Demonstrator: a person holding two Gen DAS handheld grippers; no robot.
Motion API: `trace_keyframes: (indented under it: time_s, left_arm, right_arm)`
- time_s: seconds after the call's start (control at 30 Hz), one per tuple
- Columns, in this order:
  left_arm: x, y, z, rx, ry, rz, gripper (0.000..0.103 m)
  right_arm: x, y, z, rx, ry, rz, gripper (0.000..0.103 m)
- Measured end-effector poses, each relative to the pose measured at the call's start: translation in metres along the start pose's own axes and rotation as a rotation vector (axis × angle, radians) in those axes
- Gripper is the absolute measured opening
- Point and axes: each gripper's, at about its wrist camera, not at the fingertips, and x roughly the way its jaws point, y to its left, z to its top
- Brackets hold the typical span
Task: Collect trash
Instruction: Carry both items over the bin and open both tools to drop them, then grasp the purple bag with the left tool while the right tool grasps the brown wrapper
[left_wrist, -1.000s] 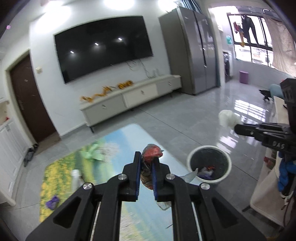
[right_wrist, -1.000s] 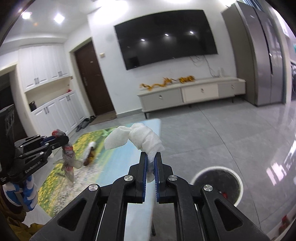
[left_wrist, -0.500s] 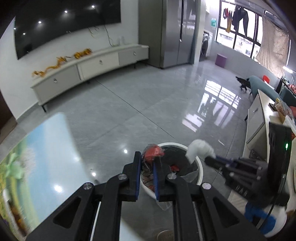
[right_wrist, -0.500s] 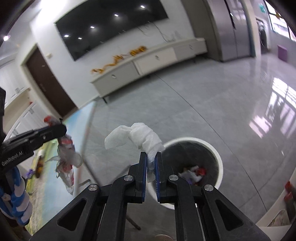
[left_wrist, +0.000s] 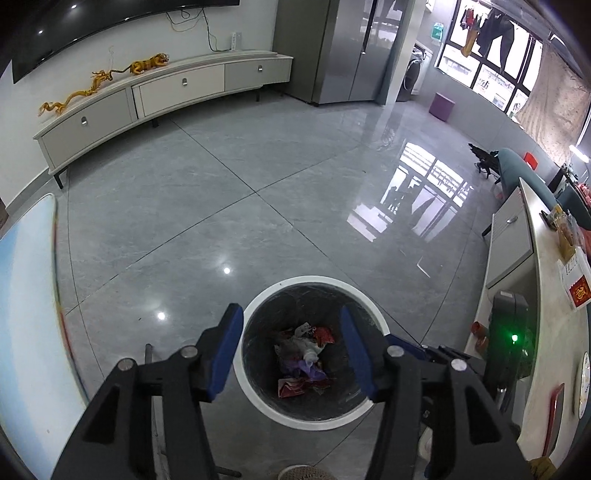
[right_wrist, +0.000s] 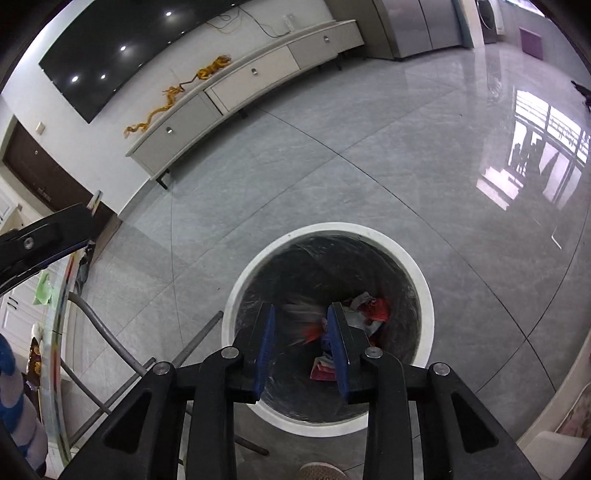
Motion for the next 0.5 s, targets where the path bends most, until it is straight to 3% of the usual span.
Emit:
trace_keyframes:
  time_s: [0.2,0.5]
  left_arm:
    - [-0.038,0.005,-0.01,-0.008,-0.046,0.001,0.053]
    - [-0.12,0.028,-0.04,-0.018,-0.13,0.016,0.053]
  right_arm:
    - [-0.019,0.006,-0.001,-0.001,-0.034,0.001,0.033]
    - [-0.076,0.052,-0.018,-0.074,-0.12,0.042,0.036]
